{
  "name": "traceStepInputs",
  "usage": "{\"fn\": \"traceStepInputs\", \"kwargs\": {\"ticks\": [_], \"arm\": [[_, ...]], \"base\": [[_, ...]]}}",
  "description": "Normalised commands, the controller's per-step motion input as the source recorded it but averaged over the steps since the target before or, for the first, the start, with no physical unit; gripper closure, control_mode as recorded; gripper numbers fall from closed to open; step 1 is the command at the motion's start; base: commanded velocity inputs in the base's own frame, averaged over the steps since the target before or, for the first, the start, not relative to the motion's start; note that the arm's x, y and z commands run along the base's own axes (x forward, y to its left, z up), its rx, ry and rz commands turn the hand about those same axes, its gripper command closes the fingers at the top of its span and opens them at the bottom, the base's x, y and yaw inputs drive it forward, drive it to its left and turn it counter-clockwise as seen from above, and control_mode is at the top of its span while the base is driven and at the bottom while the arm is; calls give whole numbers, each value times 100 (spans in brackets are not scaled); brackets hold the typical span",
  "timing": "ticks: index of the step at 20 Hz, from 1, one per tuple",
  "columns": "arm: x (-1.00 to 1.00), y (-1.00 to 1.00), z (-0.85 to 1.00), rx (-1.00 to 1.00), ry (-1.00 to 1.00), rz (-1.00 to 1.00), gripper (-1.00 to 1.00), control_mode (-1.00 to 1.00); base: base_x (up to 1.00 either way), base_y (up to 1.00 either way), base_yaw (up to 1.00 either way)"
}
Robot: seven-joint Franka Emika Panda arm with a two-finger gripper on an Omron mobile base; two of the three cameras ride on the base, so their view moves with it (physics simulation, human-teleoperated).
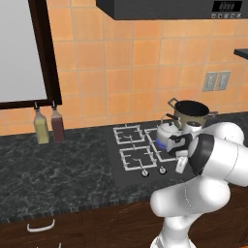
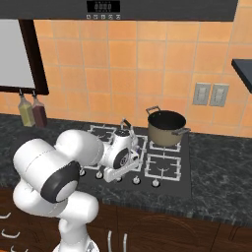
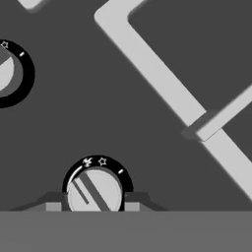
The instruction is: Pick the kettle from the counter and place it on a stove burner. Then turn the burner on.
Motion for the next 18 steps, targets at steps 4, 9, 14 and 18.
{"fn": "traceStepInputs", "kwargs": {"ticks": [4, 9, 14, 18], "arm": [[-2, 7, -14, 0, 0, 8, 100, -100], [0, 1, 0, 0, 0, 1, 100, -100], [0, 1, 0, 0, 0, 0, -100, -100], [0, 0, 0, 0, 0, 0, -100, -100]], "base": [[0, 0, 0], [0, 0, 0], [0, 0, 0], [0, 0, 0]]}}
